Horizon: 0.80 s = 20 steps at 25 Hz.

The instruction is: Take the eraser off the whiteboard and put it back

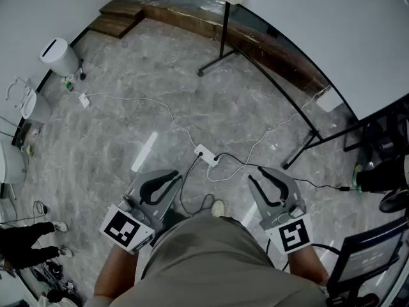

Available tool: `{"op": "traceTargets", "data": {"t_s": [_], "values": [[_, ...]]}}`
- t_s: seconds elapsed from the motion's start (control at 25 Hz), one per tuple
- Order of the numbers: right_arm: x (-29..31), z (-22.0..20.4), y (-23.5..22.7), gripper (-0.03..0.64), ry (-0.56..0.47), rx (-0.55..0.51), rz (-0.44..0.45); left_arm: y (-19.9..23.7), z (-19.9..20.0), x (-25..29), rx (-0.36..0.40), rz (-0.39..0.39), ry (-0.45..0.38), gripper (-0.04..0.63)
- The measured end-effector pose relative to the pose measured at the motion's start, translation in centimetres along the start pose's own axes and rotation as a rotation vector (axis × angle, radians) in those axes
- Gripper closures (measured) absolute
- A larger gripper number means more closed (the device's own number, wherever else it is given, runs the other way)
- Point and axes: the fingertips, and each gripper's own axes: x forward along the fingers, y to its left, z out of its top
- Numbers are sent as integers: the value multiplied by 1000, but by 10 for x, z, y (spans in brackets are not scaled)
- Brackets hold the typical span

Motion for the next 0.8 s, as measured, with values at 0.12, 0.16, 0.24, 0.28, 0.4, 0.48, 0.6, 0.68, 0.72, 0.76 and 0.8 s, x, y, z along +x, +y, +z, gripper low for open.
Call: {"op": "traceTargets", "data": {"t_s": [0.12, 0.16, 0.24, 0.28, 0.4, 0.48, 0.6, 0.68, 0.72, 0.76, 0.8], "values": [[13, 10, 8, 520, 13, 32, -6, 15, 8, -5, 4, -24, -3, 558], [21, 15, 10, 522, 20, 35, -10, 23, 12, -6, 9, -31, -12, 558], [39, 28, 14, 523, 21, 31, -15, 40, 21, -11, 13, -50, -29, 558], [48, 35, 21, 523, 17, 25, -17, 47, 21, -16, 7, -62, -28, 558], [67, 49, 52, 523, 15, 13, -22, 66, 12, -44, -3, -77, -29, 558], [80, 53, 78, 525, 35, 25, -18, 82, 3, -68, -10, -72, -38, 558], [108, 61, 119, 526, 57, 42, -3, 111, -8, -107, -10, -64, -56, 558], [127, 68, 139, 549, 66, 43, 3, 128, -18, -129, -25, -62, -38, 576], [136, 71, 148, 581, 70, 38, 4, 137, -23, -140, -33, -59, -27, 591], [145, 74, 157, 608, 71, 33, 4, 147, -28, -150, -40, -54, -16, 591], [154, 78, 165, 614, 71, 30, 4, 157, -33, -160, -48, -49, -7, 591]]}}
